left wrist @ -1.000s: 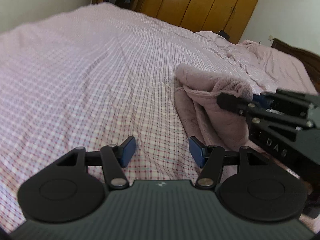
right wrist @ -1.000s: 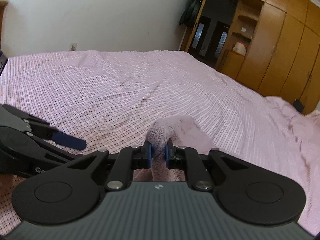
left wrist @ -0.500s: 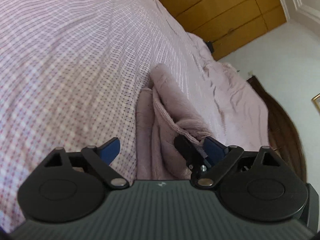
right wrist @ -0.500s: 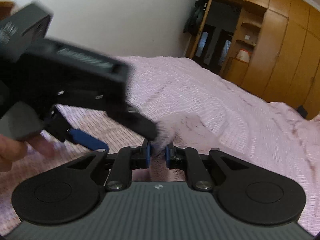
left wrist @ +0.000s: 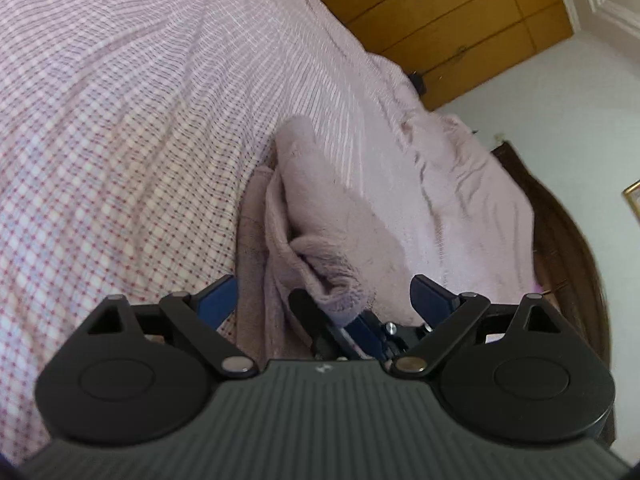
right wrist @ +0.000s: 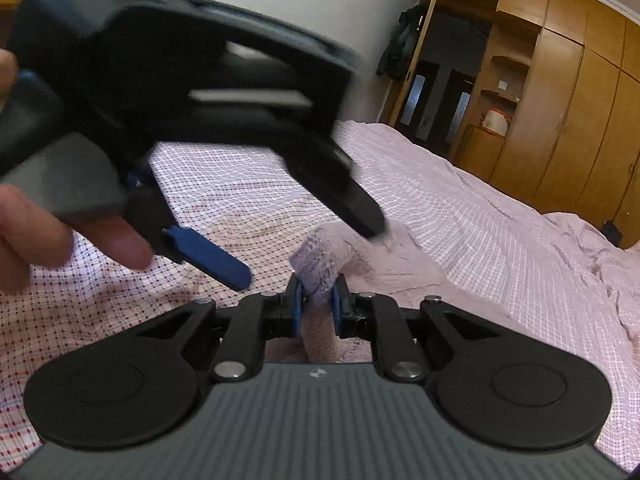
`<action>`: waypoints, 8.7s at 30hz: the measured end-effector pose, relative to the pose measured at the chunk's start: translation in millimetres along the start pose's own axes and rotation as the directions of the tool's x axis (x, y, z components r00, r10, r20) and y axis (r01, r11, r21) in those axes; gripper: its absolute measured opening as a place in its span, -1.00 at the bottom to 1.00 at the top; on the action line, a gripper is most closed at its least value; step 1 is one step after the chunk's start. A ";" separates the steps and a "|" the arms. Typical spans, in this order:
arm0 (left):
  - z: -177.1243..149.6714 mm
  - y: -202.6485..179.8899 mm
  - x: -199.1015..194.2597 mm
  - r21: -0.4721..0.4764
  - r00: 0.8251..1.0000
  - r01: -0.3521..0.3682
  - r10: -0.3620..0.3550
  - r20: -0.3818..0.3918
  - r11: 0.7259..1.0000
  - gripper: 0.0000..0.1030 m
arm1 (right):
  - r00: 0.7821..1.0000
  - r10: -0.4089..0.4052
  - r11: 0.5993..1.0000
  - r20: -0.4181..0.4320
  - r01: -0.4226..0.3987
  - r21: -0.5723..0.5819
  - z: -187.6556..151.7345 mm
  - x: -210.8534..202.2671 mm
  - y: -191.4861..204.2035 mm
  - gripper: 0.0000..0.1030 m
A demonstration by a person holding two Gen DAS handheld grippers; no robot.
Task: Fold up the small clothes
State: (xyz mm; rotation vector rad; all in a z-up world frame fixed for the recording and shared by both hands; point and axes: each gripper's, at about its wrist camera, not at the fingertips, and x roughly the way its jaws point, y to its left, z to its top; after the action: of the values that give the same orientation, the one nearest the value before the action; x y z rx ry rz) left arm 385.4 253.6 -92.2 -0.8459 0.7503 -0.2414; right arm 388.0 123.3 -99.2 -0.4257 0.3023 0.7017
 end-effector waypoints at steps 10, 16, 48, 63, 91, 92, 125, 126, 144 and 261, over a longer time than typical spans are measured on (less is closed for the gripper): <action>5.0 -5.8 13.5 0.013 0.999 -0.027 0.026 0.048 1.000 0.71 | 0.986 -0.163 0.978 0.033 0.166 -0.125 -32.9 -48.6 -17.5 0.33; 8.8 -11.2 12.3 0.025 0.998 -0.050 0.050 0.028 0.998 0.49 | 0.954 -0.301 0.945 0.016 0.300 -0.127 -69.0 -69.0 -36.4 0.30; -66.7 -37.3 23.0 0.169 0.979 -0.196 0.185 0.083 0.966 -0.65 | 0.939 -0.333 0.942 -0.083 0.328 -0.063 -130.9 -97.6 -94.6 -0.83; -60.5 -53.7 -33.9 0.212 0.949 -0.279 0.235 0.210 0.937 -0.39 | 0.992 -0.124 0.991 0.017 0.123 0.049 -102.2 -150.7 -94.4 -0.80; -59.0 -61.8 34.9 0.391 0.926 -0.377 0.340 0.164 0.839 -0.90 | 0.969 -0.097 0.880 -0.227 0.190 0.435 -88.2 -85.2 -145.3 -0.98; -61.9 -66.4 27.7 0.403 0.925 -0.379 0.339 0.170 0.833 -0.89 | 0.970 -0.093 0.874 -0.224 0.187 0.449 -85.1 -86.9 -148.4 -0.98; -64.4 -34.4 21.6 0.315 0.955 -0.289 0.296 0.029 0.904 0.16 | 0.994 0.060 0.423 -0.092 0.058 0.904 -142.7 -127.2 -205.5 0.02; -63.5 -28.7 23.8 0.294 0.958 -0.280 0.287 0.019 0.914 0.18 | 0.993 0.068 0.417 -0.098 0.061 0.907 -146.2 -124.1 -203.9 0.04; -43.5 15.8 37.6 0.063 0.996 -0.023 0.029 -0.084 0.998 0.21 | 0.971 0.230 0.251 0.060 -0.118 0.961 -183.8 -94.5 -203.2 0.23; -173.0 -98.1 3.1 0.021 0.997 0.016 -0.014 -0.074 1.000 -0.34 | 0.991 0.072 0.108 0.113 -0.121 0.987 -198.7 -312.4 -207.2 -0.60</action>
State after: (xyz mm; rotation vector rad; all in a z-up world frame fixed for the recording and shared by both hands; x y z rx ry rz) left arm 278.1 86.1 -94.3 -0.8261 0.8092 -0.2948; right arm 276.4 -285.9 -89.1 0.9995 0.7134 0.4687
